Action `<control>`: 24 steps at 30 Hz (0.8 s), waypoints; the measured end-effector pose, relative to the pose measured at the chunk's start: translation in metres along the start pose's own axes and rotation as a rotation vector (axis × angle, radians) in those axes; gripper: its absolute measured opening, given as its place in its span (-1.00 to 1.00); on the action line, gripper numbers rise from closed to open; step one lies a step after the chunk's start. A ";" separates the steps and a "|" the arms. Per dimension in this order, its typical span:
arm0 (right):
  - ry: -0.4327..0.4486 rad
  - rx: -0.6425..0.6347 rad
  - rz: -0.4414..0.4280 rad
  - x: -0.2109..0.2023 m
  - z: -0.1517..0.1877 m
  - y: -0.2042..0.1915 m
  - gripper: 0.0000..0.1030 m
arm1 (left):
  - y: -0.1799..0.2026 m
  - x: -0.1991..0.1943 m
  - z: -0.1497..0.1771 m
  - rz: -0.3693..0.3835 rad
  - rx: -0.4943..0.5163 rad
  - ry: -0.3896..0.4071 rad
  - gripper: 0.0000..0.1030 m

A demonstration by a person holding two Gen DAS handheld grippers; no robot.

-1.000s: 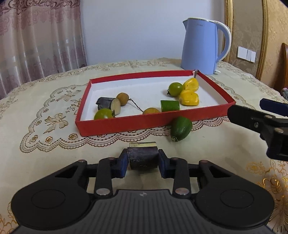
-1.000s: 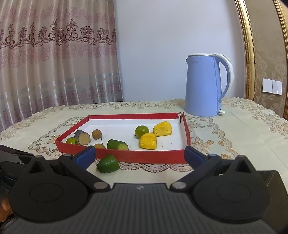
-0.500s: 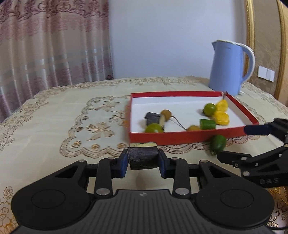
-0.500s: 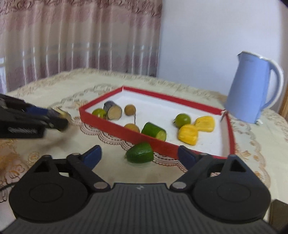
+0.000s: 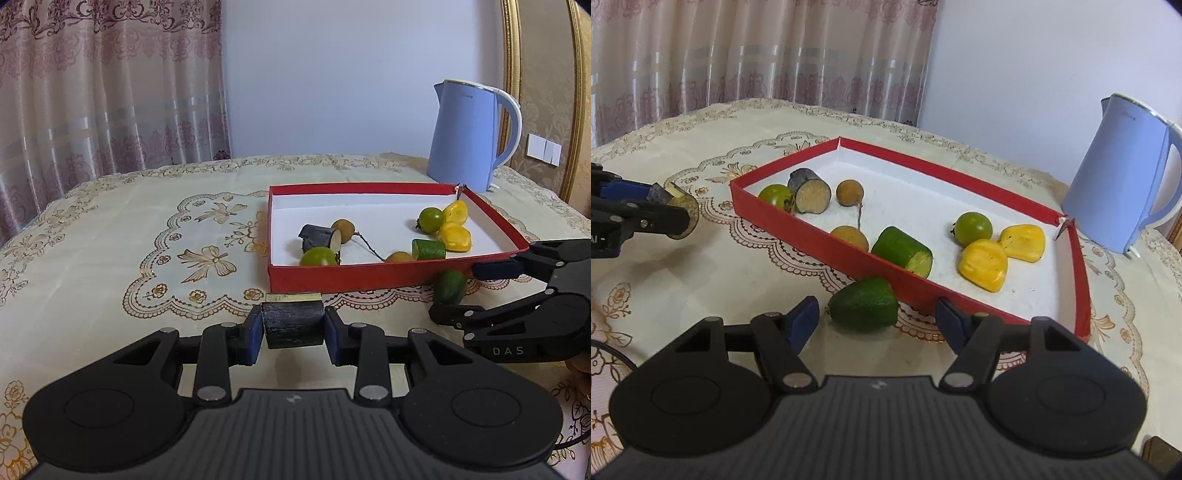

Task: Organize fruits
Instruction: 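Grasp the green cucumber piece beside the tray with the right gripper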

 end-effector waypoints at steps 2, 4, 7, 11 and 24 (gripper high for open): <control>-0.009 -0.003 -0.013 0.003 0.000 -0.002 0.27 | -0.001 0.001 0.000 -0.002 -0.001 -0.001 -0.35; -0.012 -0.009 -0.027 0.004 -0.001 -0.005 0.17 | -0.001 0.001 0.000 -0.003 -0.001 -0.003 -0.35; -0.018 -0.020 -0.050 0.007 -0.003 -0.009 -0.10 | -0.001 0.001 0.000 -0.004 0.001 -0.002 -0.35; -0.020 -0.042 -0.038 0.008 -0.005 -0.012 -0.27 | 0.001 0.000 -0.001 -0.008 0.008 -0.002 -0.35; 0.055 -0.006 -0.001 -0.038 0.006 -0.009 -0.27 | 0.004 0.002 -0.001 -0.024 0.022 -0.014 -0.35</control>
Point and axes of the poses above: each gripper's, at about its wrist camera, not at the fingertips, and x roughly the way its jaws point, y to its right, z to its underside, the point moved 8 cm from there along x, roughly the way its jaws point, and after that the axes turned 6 degrees about x, right-handed, at the moved point
